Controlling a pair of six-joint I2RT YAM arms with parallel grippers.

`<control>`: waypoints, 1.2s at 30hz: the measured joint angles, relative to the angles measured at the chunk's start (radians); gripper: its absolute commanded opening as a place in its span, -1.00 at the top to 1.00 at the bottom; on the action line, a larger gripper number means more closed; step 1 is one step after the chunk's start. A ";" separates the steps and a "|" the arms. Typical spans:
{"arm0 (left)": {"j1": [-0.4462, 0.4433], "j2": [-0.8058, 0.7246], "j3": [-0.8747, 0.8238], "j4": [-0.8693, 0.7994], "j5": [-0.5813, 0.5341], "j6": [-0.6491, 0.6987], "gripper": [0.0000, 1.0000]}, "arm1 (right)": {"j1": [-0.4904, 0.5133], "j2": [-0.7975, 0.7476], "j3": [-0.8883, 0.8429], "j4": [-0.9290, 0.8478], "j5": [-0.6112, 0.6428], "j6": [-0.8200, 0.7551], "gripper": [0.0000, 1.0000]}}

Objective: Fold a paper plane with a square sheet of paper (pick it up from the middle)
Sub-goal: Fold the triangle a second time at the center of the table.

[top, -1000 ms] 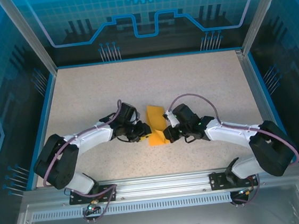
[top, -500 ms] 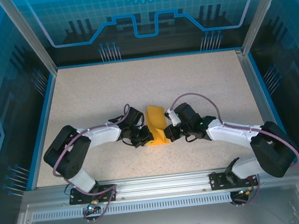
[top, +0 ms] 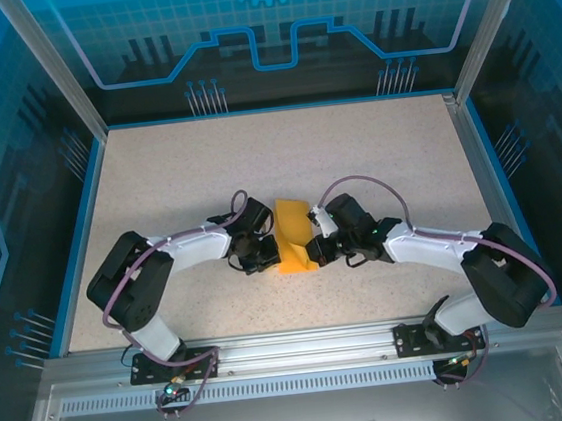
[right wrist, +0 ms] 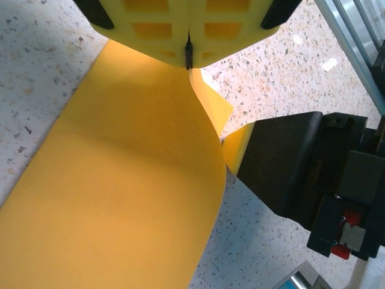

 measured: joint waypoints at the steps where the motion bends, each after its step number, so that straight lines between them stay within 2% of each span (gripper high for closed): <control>1: 0.000 0.000 0.002 -0.006 -0.007 0.002 0.83 | 0.000 0.005 0.000 0.002 -0.001 0.002 0.99; 7: 0.000 -0.009 0.006 -0.012 -0.011 0.007 0.76 | 0.000 0.024 0.014 0.005 -0.003 0.008 0.99; 14: 0.000 -0.069 0.000 0.080 0.080 -0.016 0.77 | -0.004 0.024 0.017 0.005 0.008 0.016 0.98; 23: -0.013 0.009 -0.014 0.162 0.145 -0.074 0.79 | -0.004 0.024 0.017 0.005 0.029 0.021 0.98; 36: -0.019 0.054 -0.015 0.162 0.138 -0.076 0.85 | -0.004 0.023 0.017 -0.002 0.035 0.024 0.97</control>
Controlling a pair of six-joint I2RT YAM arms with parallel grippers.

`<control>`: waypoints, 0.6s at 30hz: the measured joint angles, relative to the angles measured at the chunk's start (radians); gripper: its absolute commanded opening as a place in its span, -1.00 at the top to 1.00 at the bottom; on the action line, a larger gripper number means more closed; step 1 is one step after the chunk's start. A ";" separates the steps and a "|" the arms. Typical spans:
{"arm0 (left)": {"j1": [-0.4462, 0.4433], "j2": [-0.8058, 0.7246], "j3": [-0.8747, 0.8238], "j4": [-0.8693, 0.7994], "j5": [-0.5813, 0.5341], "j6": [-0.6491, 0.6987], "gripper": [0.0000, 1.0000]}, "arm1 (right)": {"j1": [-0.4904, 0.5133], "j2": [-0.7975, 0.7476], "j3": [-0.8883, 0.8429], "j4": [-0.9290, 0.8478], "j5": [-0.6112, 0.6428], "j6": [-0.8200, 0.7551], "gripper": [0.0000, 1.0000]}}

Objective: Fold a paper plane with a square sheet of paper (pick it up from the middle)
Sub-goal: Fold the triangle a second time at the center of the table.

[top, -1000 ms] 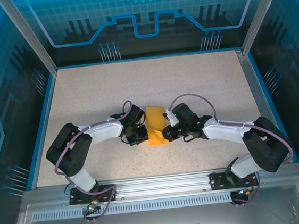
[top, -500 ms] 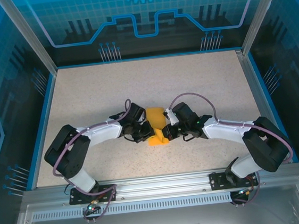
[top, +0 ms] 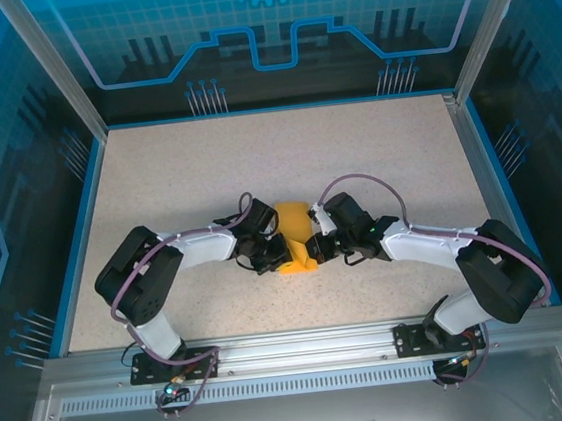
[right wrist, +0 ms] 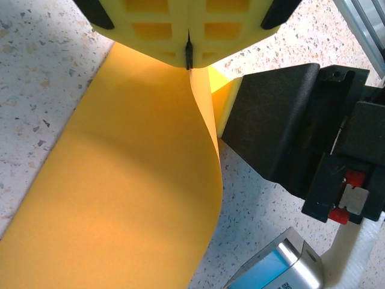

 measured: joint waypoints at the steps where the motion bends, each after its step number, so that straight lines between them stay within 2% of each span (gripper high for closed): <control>1: 0.000 0.000 0.004 -0.008 -0.004 0.004 0.85 | 0.000 0.000 0.000 0.000 -0.003 0.000 0.97; 18: 0.006 0.000 0.071 -0.166 -0.111 0.156 0.77 | 0.000 0.034 0.006 0.028 -0.057 0.018 0.97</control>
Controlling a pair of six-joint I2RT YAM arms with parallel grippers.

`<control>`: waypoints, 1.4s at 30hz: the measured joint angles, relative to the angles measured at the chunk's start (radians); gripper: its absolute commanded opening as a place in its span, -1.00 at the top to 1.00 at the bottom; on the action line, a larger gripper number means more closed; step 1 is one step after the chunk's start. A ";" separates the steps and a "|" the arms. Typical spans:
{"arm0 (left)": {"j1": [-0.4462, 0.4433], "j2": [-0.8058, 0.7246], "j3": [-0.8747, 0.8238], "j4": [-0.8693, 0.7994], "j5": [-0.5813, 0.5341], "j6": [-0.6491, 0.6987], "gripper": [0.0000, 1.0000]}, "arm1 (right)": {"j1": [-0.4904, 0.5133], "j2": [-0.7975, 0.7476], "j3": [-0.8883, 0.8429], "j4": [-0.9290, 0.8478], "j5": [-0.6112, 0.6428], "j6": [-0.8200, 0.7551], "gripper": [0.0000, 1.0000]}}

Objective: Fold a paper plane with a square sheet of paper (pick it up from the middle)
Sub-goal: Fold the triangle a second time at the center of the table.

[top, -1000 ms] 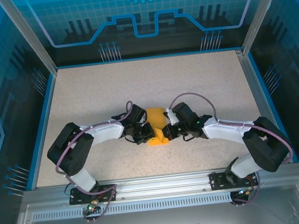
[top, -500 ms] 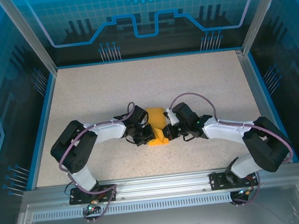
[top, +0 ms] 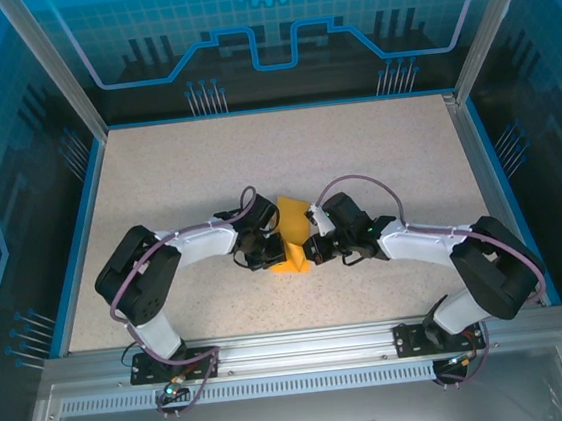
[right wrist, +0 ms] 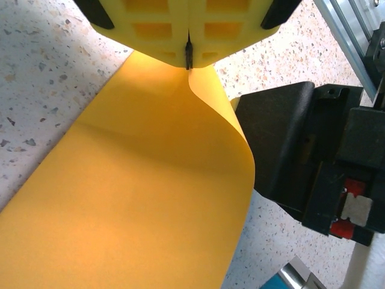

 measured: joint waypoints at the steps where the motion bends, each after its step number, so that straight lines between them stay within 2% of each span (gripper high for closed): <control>1: 0.000 0.000 0.003 -0.008 -0.005 0.006 0.76 | 0.000 0.003 0.004 0.000 0.000 0.000 0.97; 8: 0.003 -0.010 0.011 -0.037 -0.011 0.024 0.71 | -0.002 0.006 0.019 0.001 0.000 0.000 0.98; 15: 0.004 -0.082 0.006 -0.039 -0.009 0.015 0.71 | -0.015 0.009 0.020 0.001 0.000 0.000 0.98; 21: 0.004 -0.119 -0.044 0.017 0.014 -0.064 0.81 | -0.016 0.014 0.020 0.001 0.000 0.000 0.98; 32: 0.004 -0.119 -0.123 0.168 0.047 -0.242 0.84 | -0.020 0.014 0.014 0.001 0.001 -0.001 0.97; 42: 0.004 -0.105 -0.137 0.195 0.044 -0.275 0.86 | -0.026 0.014 0.011 0.001 0.001 0.000 0.97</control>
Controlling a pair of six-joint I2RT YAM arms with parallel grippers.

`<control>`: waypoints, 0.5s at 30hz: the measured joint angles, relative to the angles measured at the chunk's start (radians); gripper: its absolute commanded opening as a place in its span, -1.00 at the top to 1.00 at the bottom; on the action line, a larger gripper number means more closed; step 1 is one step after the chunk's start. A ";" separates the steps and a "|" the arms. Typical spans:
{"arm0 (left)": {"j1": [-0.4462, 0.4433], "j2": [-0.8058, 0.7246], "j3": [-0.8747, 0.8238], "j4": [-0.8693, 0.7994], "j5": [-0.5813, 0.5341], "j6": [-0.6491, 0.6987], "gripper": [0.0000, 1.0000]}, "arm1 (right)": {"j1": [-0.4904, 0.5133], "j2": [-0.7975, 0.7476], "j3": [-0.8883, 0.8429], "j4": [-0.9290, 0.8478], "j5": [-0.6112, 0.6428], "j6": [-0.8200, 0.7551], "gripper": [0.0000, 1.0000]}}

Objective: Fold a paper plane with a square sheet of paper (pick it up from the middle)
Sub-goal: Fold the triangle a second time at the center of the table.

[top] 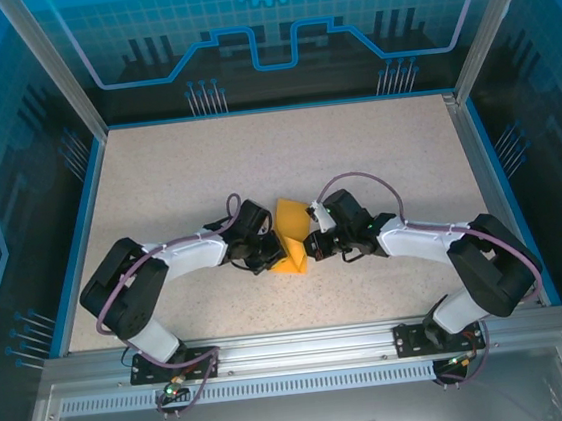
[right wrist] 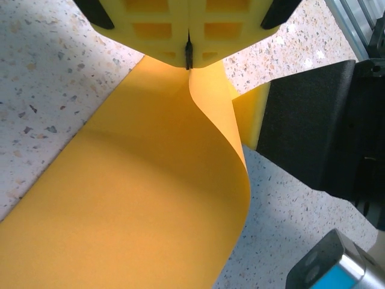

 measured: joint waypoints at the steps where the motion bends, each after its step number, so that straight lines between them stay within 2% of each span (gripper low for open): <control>1: 0.000 0.003 -0.004 0.000 -0.001 0.000 0.87 | -0.002 0.000 0.000 0.000 0.000 0.000 0.97; 15: 0.000 0.024 -0.016 0.000 -0.002 0.000 0.88 | -0.024 0.079 0.049 -0.021 -0.001 -0.031 0.97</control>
